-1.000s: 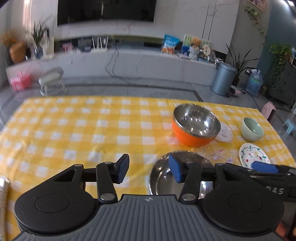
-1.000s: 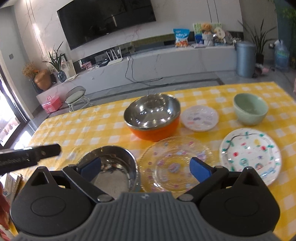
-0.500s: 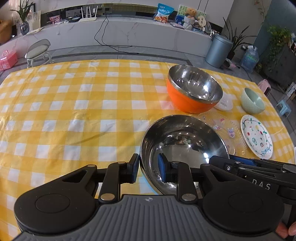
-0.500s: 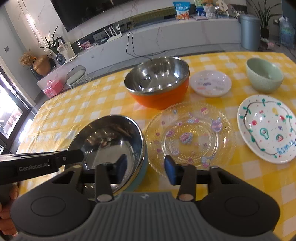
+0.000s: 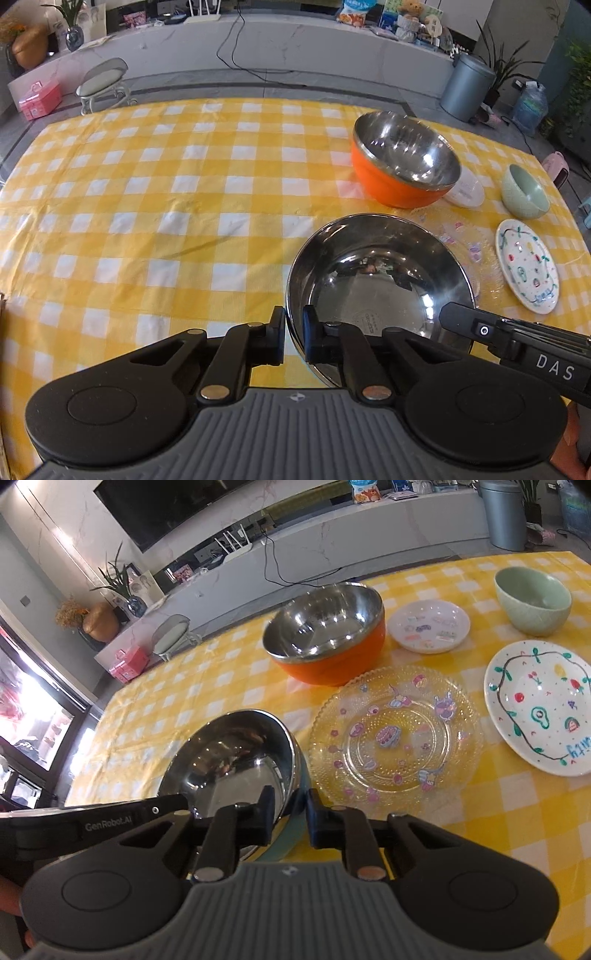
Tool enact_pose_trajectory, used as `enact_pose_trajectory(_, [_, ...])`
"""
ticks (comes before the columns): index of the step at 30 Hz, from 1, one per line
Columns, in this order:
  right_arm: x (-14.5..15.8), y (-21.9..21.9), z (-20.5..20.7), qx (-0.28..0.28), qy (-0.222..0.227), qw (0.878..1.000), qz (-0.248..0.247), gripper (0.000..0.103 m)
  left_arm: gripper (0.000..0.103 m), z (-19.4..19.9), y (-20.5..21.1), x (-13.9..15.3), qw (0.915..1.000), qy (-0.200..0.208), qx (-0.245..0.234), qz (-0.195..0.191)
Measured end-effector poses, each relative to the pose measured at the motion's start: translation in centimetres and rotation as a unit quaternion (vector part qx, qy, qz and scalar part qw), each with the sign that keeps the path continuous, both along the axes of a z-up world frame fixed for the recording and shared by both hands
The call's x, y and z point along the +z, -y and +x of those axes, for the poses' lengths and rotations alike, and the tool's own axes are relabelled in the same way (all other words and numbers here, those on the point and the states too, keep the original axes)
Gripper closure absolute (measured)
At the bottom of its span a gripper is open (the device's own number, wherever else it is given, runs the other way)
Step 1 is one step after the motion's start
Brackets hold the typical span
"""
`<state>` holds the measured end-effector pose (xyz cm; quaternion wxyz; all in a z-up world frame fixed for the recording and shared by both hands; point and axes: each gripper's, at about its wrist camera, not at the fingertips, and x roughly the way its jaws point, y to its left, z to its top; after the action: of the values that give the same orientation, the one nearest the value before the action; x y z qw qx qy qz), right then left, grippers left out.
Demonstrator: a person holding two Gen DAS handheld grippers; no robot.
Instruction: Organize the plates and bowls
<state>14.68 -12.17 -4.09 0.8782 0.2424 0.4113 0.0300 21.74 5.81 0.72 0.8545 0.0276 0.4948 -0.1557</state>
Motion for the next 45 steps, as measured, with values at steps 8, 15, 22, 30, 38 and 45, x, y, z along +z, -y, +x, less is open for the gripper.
enact_pose_trajectory(8, [3.0,2.0,-3.0,-0.005,-0.008,1.000,0.008,0.089,0.093,-4.0,1.9,3.9,0.9983,0.057,-0.001,-0.014])
enact_pose_trajectory(15, [5.6,4.3,-7.1,-0.007,-0.002,1.000,0.003,0.089,0.093,-7.5,4.2,5.5,0.9968,0.073,-0.006,-0.033])
enact_pose_trajectory(22, [5.9,7.2,-12.2,-0.019,0.001,1.000,-0.004,0.089,0.090,-11.6,7.8,5.5,0.9970,0.069,-0.019,-0.028])
enact_pose_trajectory(30, [3.4,10.7,-16.4,-0.033,-0.014,0.999,0.014,0.089,0.090,-14.6,9.7,2.5,0.9983,0.029,-0.015,-0.047])
enact_pose_trajectory(38, [1.2,12.8,-17.6,-0.035,-0.003,0.998,0.045,0.089,0.090,-16.0,10.0,0.0,0.9985,0.001,0.015,-0.052])
enact_pose_trajectory(45, [-0.1,13.3,-16.9,-0.040,0.002,0.996,0.076,0.089,0.089,-15.5,9.6,-1.3,0.9976,-0.009,0.043,-0.054])
